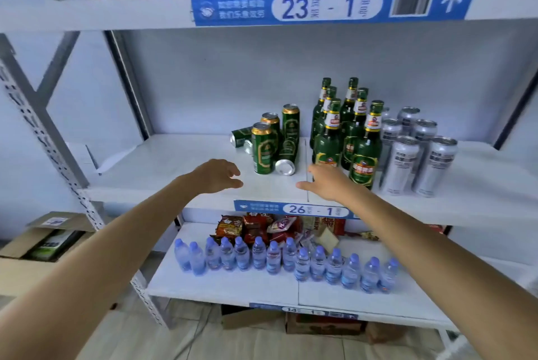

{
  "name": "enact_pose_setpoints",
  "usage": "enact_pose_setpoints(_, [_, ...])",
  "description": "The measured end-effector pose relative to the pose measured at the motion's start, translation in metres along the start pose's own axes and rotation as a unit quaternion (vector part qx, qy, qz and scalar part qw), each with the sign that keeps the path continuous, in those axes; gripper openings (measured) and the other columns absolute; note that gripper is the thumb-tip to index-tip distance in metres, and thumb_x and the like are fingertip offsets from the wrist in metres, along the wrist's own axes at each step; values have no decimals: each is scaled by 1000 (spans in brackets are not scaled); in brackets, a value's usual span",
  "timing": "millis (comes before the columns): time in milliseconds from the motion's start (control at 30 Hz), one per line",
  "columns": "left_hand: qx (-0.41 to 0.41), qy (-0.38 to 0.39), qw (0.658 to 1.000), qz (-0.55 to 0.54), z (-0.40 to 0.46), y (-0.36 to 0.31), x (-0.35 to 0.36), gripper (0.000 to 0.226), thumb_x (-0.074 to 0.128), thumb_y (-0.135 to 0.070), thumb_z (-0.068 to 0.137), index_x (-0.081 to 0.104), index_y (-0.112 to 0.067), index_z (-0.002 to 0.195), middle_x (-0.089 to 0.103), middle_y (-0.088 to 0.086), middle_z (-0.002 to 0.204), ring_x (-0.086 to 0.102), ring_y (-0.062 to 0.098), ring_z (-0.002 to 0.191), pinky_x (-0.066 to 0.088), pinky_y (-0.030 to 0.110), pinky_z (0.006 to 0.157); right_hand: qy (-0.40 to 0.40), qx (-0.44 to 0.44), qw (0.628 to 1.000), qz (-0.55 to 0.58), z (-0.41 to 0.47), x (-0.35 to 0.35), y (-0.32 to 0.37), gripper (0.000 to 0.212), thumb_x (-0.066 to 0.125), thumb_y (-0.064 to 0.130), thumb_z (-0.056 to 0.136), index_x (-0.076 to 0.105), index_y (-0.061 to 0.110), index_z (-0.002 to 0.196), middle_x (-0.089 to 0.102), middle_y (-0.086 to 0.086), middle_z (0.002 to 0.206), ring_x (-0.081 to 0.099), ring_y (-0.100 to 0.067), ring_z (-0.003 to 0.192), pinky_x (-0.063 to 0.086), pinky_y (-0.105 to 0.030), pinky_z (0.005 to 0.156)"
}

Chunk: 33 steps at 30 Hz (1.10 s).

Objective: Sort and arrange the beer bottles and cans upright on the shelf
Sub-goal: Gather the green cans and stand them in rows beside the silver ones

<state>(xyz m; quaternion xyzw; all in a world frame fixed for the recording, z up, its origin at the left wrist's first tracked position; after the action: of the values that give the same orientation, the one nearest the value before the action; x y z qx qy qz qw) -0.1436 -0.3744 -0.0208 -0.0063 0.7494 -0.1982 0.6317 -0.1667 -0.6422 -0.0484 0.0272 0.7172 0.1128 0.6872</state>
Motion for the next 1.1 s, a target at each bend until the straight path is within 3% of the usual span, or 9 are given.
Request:
enact_pose_setpoints(67, [4,5,1000,3,8,24,-6,44,62,-42,89,60,-17,126,57,5,130,53,21,118,39,29,99,-11,19,1000,19,19,2,17,62,50,55,91,51,4,125,55,-16,126,54,-32,114,45,-40,89])
enact_pose_setpoints(200, [23,10,1000,1,38,55,-19,47,60,-43,90,58,-16,128,58,5,130,52,22,120,40,31,101,-33,46,997,43,54,10,38,39,50,52,92,42,19,72,45,-2,76,49,-26,81,31,-29,55])
enact_pose_setpoints(300, [28,14,999,-28,62,60,-25,51,61,-44,89,56,-13,130,57,7,131,51,23,122,41,34,103,-29,58,997,33,72,12,47,45,50,46,93,28,21,63,34,1,66,42,-23,71,22,-28,49])
enact_pose_setpoints(467, [41,2,994,-100,111,47,-31,60,65,-40,87,48,-12,137,53,7,135,50,24,124,43,34,100,-32,84,995,39,113,10,41,29,55,37,92,47,10,85,47,-3,76,52,-25,78,34,-34,60])
enact_pose_setpoints(567, [80,1,988,-130,138,32,-30,59,68,-42,82,49,-18,133,59,0,128,55,20,116,43,29,93,-36,98,994,29,140,10,31,27,56,32,92,44,11,80,46,-4,75,50,-26,78,31,-31,55])
enact_pose_setpoints(700, [74,-21,985,-157,204,23,-8,107,58,-80,46,44,-21,134,62,-2,124,61,20,112,52,42,93,-39,124,990,51,178,17,13,27,55,28,93,53,2,102,53,-13,92,57,-32,94,34,-31,66])
enact_pose_setpoints(767, [57,-34,990,-128,198,6,-11,114,57,-83,49,39,-14,137,57,4,130,58,26,116,52,43,92,-36,127,988,74,190,23,6,33,57,27,92,54,1,111,59,-17,107,58,-32,102,39,-31,71])
enact_pose_setpoints(933, [37,-95,992,-78,227,-3,-11,83,69,-64,68,49,-11,128,61,6,122,59,27,112,52,38,88,-53,122,978,163,232,30,-7,34,67,20,85,57,8,115,65,-13,116,61,-29,104,50,-38,89])
enact_pose_setpoints(1100, [52,-71,986,-140,238,25,-30,42,79,-44,69,55,-23,95,61,-4,94,57,16,89,44,25,72,-46,107,965,236,261,39,1,66,84,25,67,53,18,125,63,-7,128,57,-27,119,44,-42,102])
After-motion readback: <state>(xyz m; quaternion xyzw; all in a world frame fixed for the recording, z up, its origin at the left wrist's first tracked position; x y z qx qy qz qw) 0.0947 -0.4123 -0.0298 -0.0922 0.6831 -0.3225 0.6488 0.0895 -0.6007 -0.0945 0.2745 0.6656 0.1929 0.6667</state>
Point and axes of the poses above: each hand's wrist, its own z-axis towards the middle knuckle, its own x-axis out of the palm, y = z × x, the point moved 1 cm from there along z, towards the middle knuckle
